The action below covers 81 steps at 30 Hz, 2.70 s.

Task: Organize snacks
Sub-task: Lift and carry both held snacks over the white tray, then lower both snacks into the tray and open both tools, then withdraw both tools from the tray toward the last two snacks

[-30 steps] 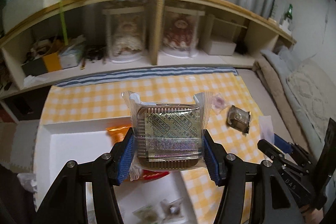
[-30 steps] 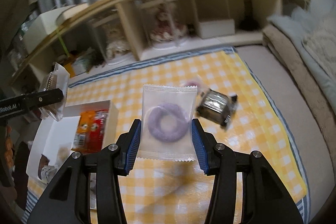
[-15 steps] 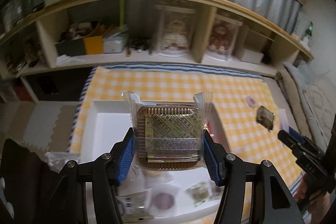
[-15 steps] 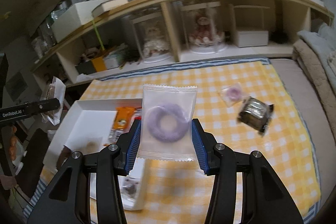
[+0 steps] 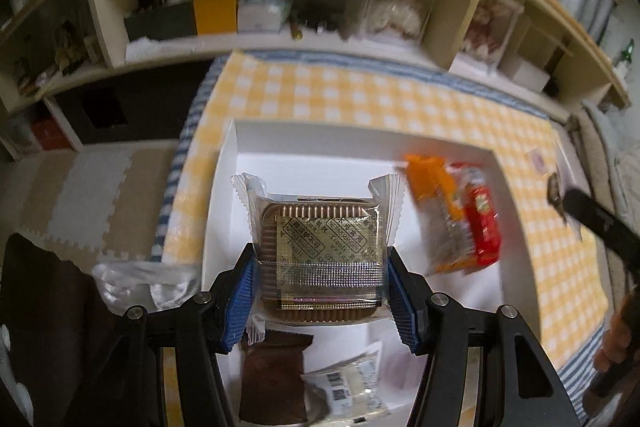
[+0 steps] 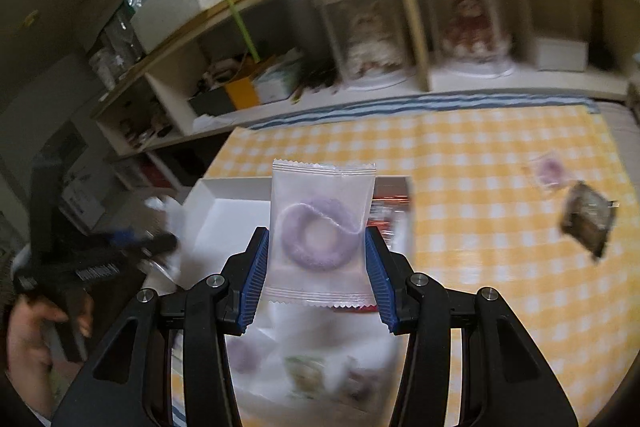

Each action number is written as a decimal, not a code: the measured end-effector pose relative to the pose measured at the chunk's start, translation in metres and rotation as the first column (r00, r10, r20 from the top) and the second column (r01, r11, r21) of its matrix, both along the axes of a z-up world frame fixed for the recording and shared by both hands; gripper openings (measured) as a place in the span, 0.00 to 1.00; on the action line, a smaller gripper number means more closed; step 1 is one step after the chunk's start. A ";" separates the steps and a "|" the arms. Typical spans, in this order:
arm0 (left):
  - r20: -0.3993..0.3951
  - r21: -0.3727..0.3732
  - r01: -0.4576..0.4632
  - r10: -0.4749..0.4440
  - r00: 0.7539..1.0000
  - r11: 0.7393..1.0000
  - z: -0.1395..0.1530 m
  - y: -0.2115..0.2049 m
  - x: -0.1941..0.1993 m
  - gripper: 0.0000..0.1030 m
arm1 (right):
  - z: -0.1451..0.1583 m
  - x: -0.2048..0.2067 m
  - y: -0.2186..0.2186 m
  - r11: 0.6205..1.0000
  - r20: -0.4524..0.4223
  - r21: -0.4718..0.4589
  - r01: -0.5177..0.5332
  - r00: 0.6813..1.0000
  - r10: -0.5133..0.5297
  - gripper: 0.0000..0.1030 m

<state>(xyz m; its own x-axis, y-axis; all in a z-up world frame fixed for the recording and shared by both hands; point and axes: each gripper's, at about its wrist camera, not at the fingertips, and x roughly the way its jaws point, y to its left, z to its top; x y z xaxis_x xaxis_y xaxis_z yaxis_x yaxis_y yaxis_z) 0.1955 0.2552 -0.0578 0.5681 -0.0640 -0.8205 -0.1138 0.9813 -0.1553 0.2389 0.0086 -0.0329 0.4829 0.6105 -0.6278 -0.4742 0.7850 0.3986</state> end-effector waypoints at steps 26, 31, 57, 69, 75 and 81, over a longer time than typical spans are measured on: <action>-0.113 0.019 0.007 -0.005 0.994 1.000 -0.053 0.008 0.035 0.69 | -0.061 0.061 0.125 0.992 -0.230 -0.118 -0.041 0.973 0.013 0.84; -0.104 0.004 0.005 -0.004 0.995 1.000 -0.046 0.008 0.024 0.72 | -0.061 0.056 0.119 0.991 -0.240 -0.127 -0.045 0.971 0.013 0.94; -0.035 -0.021 0.047 -0.048 0.998 0.999 0.002 -0.012 -0.008 1.00 | -0.017 0.024 0.078 0.985 -0.171 -0.160 -0.059 0.985 0.031 1.00; 0.047 0.009 0.070 -0.070 0.996 0.998 0.038 -0.036 -0.030 1.00 | 0.016 0.007 0.027 0.987 -0.105 -0.157 -0.028 0.994 0.012 1.00; 0.103 -0.003 0.092 -0.091 0.991 0.996 0.059 -0.048 -0.043 1.00 | 0.037 -0.002 -0.016 0.988 -0.051 -0.153 0.017 0.998 -0.025 1.00; 0.160 -0.013 0.104 -0.100 0.982 0.995 0.074 -0.065 -0.049 1.00 | 0.048 -0.011 -0.062 0.984 0.005 -0.161 0.075 0.997 -0.075 1.00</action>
